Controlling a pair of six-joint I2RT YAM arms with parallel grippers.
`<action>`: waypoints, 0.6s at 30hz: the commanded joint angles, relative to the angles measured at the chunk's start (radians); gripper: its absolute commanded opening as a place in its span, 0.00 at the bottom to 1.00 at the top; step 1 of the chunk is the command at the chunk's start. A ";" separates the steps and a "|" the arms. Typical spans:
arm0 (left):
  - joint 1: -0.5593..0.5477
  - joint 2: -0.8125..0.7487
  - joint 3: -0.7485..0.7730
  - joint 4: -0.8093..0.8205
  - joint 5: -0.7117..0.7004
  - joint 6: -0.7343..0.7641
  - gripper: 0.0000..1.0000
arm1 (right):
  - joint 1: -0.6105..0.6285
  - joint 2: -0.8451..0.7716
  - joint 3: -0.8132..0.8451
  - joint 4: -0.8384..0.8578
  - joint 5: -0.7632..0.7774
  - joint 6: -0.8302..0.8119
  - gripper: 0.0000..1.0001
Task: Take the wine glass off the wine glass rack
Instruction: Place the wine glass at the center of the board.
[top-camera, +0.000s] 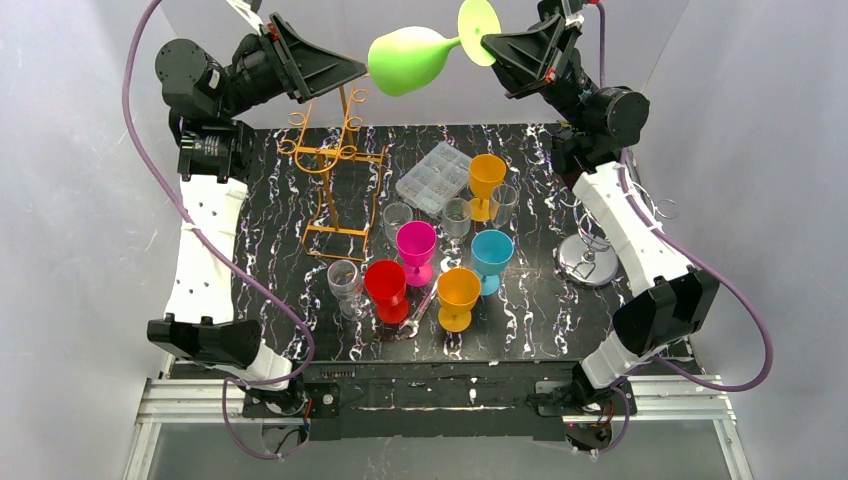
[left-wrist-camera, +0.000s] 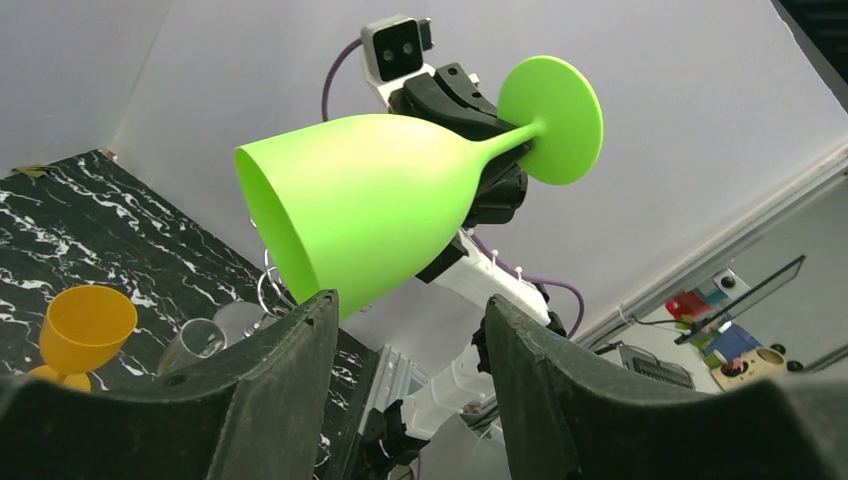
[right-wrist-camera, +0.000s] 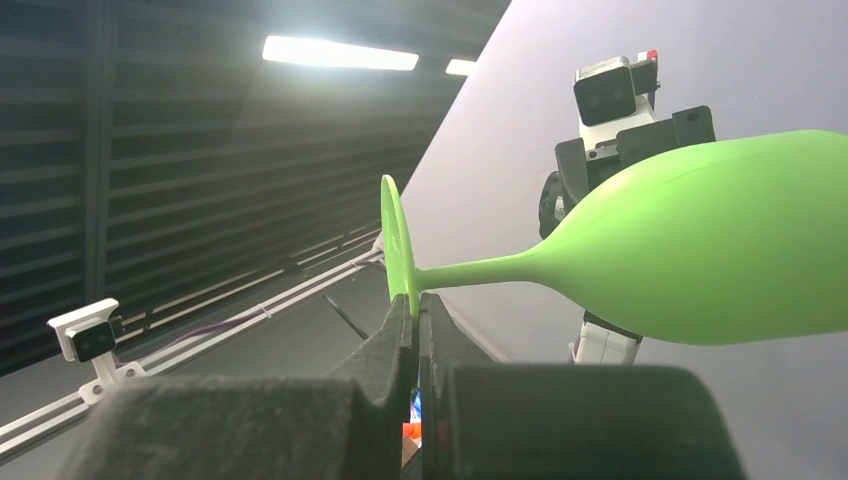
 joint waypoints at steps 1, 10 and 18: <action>-0.027 0.015 0.046 0.077 0.041 -0.036 0.53 | -0.002 -0.032 0.059 0.073 0.030 0.023 0.01; -0.043 0.023 0.077 0.093 0.044 -0.046 0.47 | -0.002 -0.052 0.063 0.069 0.026 0.044 0.01; -0.017 0.014 0.053 0.093 0.008 -0.045 0.49 | -0.003 -0.073 0.070 0.014 0.016 0.009 0.01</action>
